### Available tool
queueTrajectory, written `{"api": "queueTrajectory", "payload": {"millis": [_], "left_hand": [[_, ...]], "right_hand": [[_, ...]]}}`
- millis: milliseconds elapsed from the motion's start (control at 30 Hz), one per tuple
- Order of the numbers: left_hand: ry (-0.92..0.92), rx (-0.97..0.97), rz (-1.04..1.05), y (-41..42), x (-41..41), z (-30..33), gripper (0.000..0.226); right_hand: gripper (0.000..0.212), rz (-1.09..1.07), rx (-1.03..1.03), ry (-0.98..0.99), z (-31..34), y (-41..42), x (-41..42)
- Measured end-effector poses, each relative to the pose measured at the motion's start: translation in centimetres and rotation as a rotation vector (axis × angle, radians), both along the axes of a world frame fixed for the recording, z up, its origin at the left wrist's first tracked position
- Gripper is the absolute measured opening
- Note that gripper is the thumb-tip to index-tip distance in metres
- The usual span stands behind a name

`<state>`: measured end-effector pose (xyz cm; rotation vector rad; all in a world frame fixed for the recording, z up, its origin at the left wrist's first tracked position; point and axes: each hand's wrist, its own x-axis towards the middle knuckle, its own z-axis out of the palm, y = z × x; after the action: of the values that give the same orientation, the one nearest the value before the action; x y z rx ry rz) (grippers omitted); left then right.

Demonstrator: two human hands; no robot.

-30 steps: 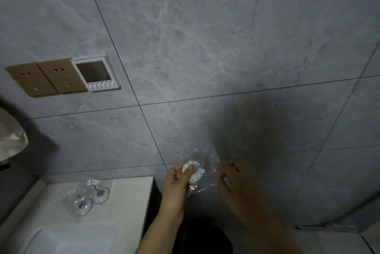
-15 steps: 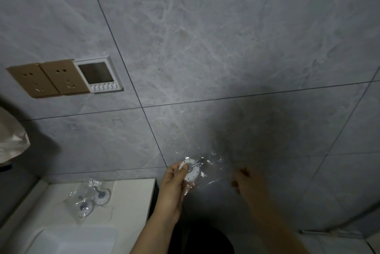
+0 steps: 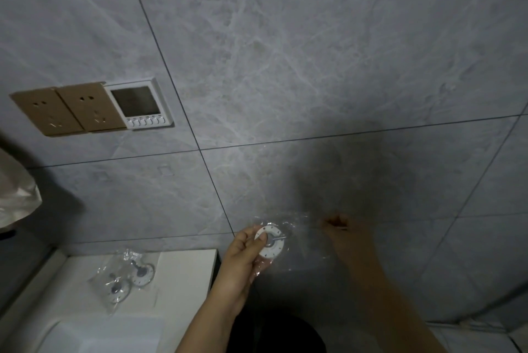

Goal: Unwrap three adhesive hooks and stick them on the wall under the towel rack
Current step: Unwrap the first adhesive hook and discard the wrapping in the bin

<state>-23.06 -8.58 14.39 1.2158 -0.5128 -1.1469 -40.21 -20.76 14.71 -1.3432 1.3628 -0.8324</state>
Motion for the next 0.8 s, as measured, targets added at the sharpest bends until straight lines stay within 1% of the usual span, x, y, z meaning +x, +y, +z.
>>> {"api": "queueTrajectory", "payload": {"millis": [100,200,233,333,400,467,500,600,633,700,800], "left_hand": [[-0.006,-0.001,0.016,0.2,0.0,-0.1,0.04],[-0.012,-0.001,0.038,0.4,0.0,-0.2,0.042],[-0.014,0.0,0.04,0.5,0.1,-0.2,0.043],[-0.025,0.0,0.037,0.6,0.1,-0.1,0.048],[-0.03,0.0,0.035,0.6,0.0,-0.1,0.049],[-0.03,-0.007,0.023,0.6,-0.1,-0.1,0.047],[-0.03,-0.009,0.007,0.5,-0.3,0.0,0.044],[-0.041,-0.001,-0.049,0.5,-0.6,0.1,0.034],[-0.043,0.001,-0.055,0.4,-0.7,0.1,0.033],[-0.041,-0.004,-0.065,0.3,-0.8,0.2,0.035],[-0.031,-0.007,-0.065,0.3,-1.1,0.4,0.036]], "right_hand": [[0.019,-0.001,-0.005,0.012,0.1,0.1,-0.2],[0.019,-0.095,-0.138,0.067,1.0,0.5,-0.8],[0.02,-0.089,-0.184,0.07,1.6,0.7,-1.2],[0.024,0.057,-0.266,0.063,3.4,1.6,-1.9],[0.017,0.171,-0.298,0.066,4.0,2.2,-2.0],[0.007,0.303,-0.295,0.098,4.3,2.5,-1.7],[0.007,0.371,-0.29,0.11,4.1,2.7,-1.5],[0.024,0.528,-0.273,0.115,3.5,3.0,-1.5],[0.026,0.56,-0.257,0.105,3.2,3.1,-1.6],[0.03,0.571,-0.2,0.046,2.6,3.1,-1.6],[0.026,0.523,-0.132,-0.026,1.9,3.1,-1.2]]}}
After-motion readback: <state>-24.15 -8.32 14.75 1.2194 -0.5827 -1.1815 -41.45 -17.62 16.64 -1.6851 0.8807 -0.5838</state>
